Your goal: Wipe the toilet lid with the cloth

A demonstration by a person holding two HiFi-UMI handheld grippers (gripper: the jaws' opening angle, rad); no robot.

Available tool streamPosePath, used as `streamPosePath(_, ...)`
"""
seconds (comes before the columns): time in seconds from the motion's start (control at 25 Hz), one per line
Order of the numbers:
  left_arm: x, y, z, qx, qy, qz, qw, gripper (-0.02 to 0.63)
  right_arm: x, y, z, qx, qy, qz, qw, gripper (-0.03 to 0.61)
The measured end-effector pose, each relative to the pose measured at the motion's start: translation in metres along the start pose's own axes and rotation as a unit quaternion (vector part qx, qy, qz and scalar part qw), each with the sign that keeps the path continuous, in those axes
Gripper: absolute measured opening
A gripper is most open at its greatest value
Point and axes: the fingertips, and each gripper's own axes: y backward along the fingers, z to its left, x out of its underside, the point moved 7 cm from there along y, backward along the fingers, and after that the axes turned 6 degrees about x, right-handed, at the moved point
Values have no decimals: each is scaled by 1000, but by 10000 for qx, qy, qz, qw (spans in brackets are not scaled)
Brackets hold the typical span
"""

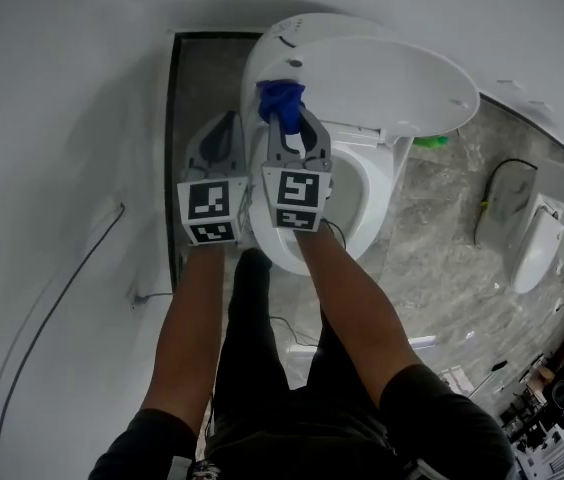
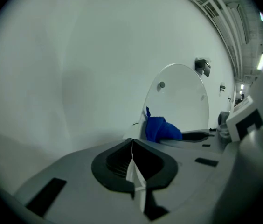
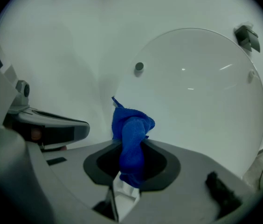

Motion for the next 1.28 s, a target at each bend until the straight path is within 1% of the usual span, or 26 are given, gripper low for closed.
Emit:
streamPosePath(0.24,7,-27,-34,232,-58,137,9996,12,14,1,-45,291,-35,97,9995,83)
streamPosePath(0.4,13,-49,-68,483,-192,222,9984,12,23,6,-81,623,-142,103,9979,83)
streamPosePath(0.56,19,-66,-101,706,-242,322,9967,12,37,18,-121,948,-223,142,9951,83)
streamPosePath(0.88,28,-92,-171,1187,-369,451,9912,12,58,43,-196,1415,-331,174,9892,83)
streamPosePath(1.08,35,-108,-203,1347,-394,491,9889,12,66,54,-223,1535,-321,194,9874,83)
streamPosePath(1.28,36,-109,-218,1438,-376,439,9879,12,69,64,-228,1537,-269,202,9875,83)
